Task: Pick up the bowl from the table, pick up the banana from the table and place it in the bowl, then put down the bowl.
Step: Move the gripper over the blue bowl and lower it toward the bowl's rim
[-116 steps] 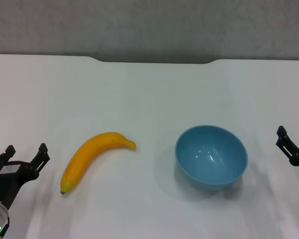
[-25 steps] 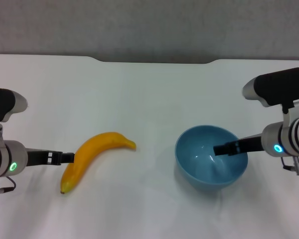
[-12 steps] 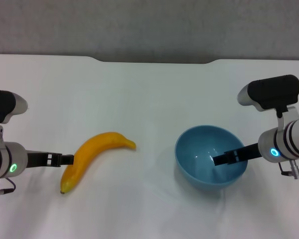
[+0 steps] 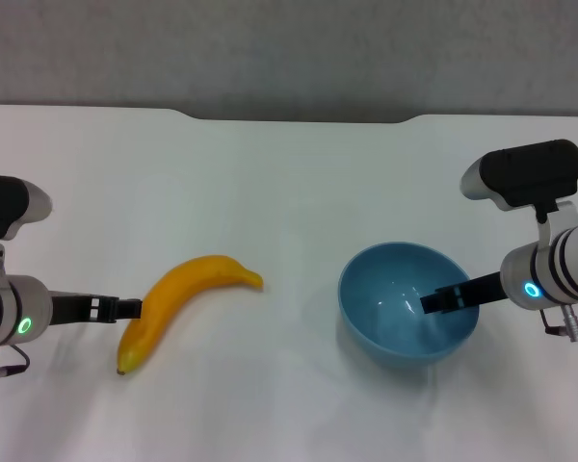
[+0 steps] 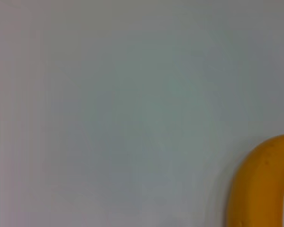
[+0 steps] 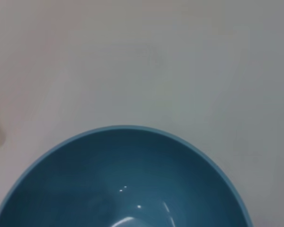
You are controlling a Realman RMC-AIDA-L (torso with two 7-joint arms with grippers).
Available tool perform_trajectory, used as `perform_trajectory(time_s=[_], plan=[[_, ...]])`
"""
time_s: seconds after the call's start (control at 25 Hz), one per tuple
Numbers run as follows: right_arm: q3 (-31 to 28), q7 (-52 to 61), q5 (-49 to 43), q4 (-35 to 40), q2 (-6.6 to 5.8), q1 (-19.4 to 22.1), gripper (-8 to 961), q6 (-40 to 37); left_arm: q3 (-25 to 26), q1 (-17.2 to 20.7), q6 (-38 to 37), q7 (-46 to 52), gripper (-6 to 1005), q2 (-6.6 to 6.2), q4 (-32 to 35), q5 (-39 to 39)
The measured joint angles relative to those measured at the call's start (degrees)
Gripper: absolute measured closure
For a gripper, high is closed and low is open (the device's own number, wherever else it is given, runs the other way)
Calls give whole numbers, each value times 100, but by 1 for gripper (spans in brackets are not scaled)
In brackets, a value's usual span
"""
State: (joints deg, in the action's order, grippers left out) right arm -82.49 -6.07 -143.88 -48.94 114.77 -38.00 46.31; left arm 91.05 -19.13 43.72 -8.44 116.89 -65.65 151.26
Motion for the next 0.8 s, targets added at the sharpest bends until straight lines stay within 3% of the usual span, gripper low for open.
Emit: perform_trajectory(time_s=[0.16, 0.6, 0.8], plan=[[-107, -10, 2, 16, -3, 44, 384, 0, 25, 21, -5, 0, 119, 0, -1, 0], [-148, -38, -62, -9, -1, 64, 630, -6, 25, 24, -21, 6, 119, 1, -1, -3], [-152, -38, -82, -13, 2, 64, 866, -8, 33, 34, -68, 48, 120, 5, -1, -9]])
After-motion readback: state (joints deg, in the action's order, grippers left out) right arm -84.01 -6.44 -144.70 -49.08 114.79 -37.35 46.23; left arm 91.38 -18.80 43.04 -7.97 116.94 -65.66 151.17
